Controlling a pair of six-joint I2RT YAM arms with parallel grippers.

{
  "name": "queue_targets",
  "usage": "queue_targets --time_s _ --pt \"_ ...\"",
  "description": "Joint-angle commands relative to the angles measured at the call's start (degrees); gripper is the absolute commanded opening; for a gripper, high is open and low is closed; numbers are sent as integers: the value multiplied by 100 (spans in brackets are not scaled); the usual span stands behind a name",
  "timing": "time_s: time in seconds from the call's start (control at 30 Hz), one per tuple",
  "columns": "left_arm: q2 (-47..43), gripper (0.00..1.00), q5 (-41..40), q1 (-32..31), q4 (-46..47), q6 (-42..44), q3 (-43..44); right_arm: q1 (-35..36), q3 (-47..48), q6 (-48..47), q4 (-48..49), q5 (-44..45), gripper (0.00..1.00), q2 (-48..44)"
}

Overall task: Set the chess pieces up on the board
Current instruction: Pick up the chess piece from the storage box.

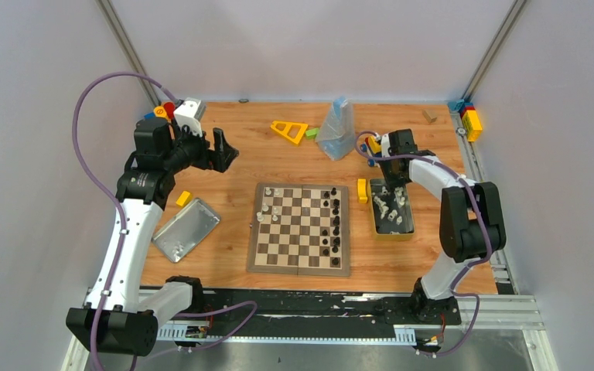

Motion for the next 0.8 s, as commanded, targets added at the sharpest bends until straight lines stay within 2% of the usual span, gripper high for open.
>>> queue_targets --time_s 0.0,0.63,0.77 --pt "-47 100 38 64 218 22 -17 -13 -123 66 390 81 25 73" --pt "-86 100 63 62 249 0 -61 -18 -183 40 671 206 22 459" --pt "-79 100 66 76 270 -5 -66 -20 -213 49 792 197 18 405"
